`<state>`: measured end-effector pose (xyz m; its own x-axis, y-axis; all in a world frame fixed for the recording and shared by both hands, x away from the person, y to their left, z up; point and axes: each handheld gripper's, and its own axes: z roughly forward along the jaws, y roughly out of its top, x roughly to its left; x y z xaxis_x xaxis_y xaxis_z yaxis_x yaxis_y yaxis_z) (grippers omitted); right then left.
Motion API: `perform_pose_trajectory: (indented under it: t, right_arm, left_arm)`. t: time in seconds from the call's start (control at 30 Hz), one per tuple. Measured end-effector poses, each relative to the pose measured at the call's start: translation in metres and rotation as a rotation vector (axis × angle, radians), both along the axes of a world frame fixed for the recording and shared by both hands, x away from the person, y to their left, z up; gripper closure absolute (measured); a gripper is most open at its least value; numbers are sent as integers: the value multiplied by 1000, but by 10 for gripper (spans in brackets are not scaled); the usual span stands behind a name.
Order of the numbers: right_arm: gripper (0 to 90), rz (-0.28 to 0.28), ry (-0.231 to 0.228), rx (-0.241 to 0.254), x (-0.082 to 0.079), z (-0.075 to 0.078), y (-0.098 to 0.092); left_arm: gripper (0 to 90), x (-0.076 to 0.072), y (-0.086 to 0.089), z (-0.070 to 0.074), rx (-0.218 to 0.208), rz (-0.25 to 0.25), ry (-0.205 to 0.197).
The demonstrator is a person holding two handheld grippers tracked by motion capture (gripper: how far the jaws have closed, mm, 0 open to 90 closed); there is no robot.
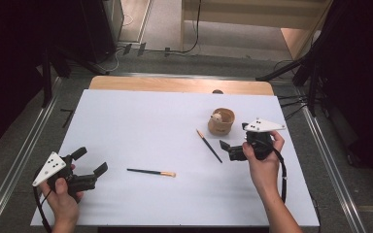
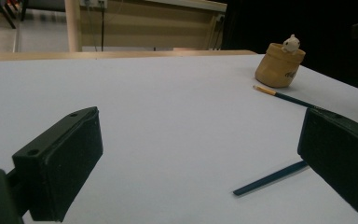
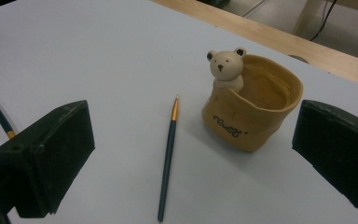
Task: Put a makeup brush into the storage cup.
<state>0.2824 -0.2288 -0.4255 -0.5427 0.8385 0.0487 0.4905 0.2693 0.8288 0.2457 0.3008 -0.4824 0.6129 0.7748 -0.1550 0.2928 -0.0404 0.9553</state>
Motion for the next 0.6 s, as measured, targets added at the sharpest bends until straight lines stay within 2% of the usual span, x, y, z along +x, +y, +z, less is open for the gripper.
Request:
perform_pose_trajectory:
  t: [0.23,0.4,0.53,0.6]
  right_arm:
    - [2,28,38,-12,9,2,8]
    - [56,37,56,-30,13,2,14]
    - [86,49,63,-65,17,2,21]
    - [106,45,81,-86,20,1,25]
  left_arm:
    - [2,0,0,0,-1,-3,0]
    - [2,0,0,0,-4,0,-1]
    - [2,0,2,0,-6,5,-2]
    - [2,0,2,0,-7,4,-1]
